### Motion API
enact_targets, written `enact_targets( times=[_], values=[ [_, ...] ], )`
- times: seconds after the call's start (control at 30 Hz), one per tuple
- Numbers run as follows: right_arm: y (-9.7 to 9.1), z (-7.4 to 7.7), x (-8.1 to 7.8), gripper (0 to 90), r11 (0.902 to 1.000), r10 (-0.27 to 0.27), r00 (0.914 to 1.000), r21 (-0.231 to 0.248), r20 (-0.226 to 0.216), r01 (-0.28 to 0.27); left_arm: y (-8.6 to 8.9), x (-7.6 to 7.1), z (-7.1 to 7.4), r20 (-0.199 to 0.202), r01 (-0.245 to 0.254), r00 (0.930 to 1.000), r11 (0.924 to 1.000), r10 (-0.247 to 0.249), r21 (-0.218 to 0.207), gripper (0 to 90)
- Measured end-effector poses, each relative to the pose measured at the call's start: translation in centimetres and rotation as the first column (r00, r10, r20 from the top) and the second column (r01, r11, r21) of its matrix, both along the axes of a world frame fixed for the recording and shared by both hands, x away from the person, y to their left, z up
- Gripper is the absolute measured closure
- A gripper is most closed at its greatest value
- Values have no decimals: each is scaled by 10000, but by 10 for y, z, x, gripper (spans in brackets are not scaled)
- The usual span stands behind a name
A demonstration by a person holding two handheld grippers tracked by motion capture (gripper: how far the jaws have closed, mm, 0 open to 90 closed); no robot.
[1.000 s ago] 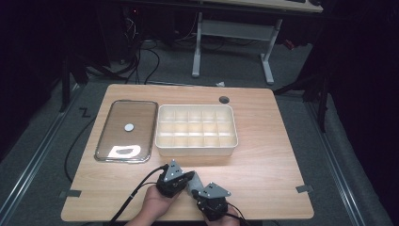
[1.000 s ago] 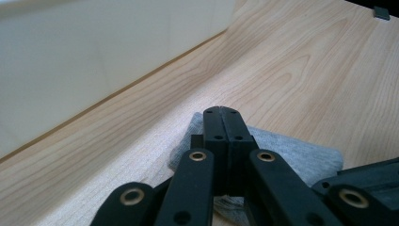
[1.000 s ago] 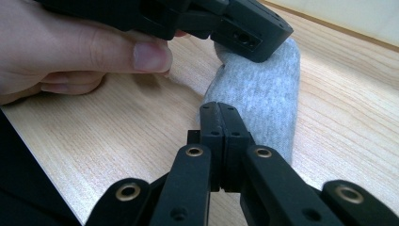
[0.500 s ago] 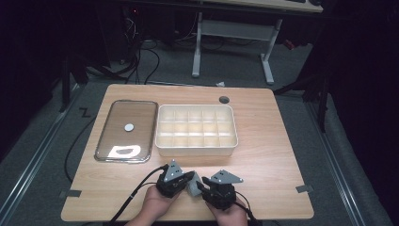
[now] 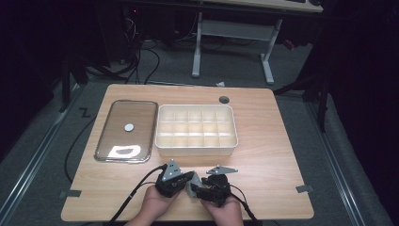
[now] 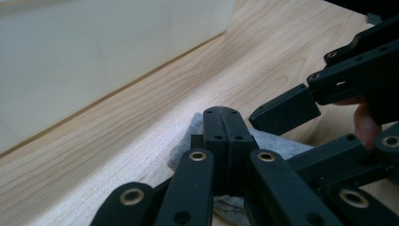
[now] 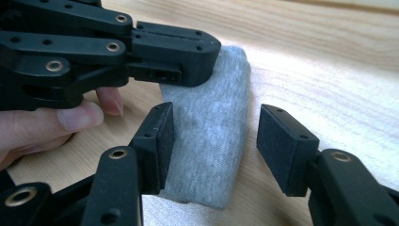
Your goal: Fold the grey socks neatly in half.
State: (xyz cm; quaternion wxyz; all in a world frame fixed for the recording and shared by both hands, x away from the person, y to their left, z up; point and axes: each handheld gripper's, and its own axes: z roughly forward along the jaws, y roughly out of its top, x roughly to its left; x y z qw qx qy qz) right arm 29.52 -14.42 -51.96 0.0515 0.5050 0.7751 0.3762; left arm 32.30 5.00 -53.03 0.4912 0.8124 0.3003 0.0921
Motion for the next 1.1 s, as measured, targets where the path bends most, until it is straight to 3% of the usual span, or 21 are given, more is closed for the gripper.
enact_targets(
  times=[0.1, 0.17, 0.27, 0.47, 0.6, 0.63, 0.67, 0.93, 0.97, 1.1],
  values=[
    [1, -1, 1, 478, 9999, 89, 9998, 112, -153, -87, 6, 0, 2, 0, -49, 10000, 10000, 49, 3, 873],
    [3, -1, 1, 483, 9998, 138, 9996, 141, -239, -135, 10, -1, 6, 235, -221, 9995, 9995, 216, 237, 848],
    [6, -1, 2, 498, 9991, 411, 9986, 142, -336, -407, 19, 1, 9, 187, -469, 9987, 9988, 466, 159, 814],
    [13, 1, -1, 597, 9964, 839, 9964, -110, -157, -840, 26, 2, 9, 152, -598, 9981, 9979, 595, 257, 805],
    [16, 5, 0, 625, 9925, 1140, 9934, -442, -106, -1143, 28, 3, 6, -207, -545, 9983, 9980, 552, 308, 808],
    [16, 6, 1, 626, 9915, 1194, 9927, -494, -160, -1200, 28, 5, 3, -556, -365, 9977, 9987, 385, 352, 832],
    [18, 7, 1, 624, 9914, 1178, 9928, -543, -214, -1189, 27, 4, 1, -604, -332, 9975, 9988, 352, 347, 858],
    [19, 9, 5, 563, 9883, 1316, 9884, -681, -753, -1367, 24, 3, -2, -834, 90, 9965, 9997, -72, 208, 892],
    [21, 7, 5, 571, 9866, 1394, 9861, -727, -903, -1461, 22, 1, -1, -641, 92, 9979, 9994, -72, 319, 892],
    [22, 9, 3, 649, 9857, 1439, 9859, -760, -858, -1505, 24, 1, 1, -485, -19, 9988, 9996, 32, 267, 877]
  ],
)
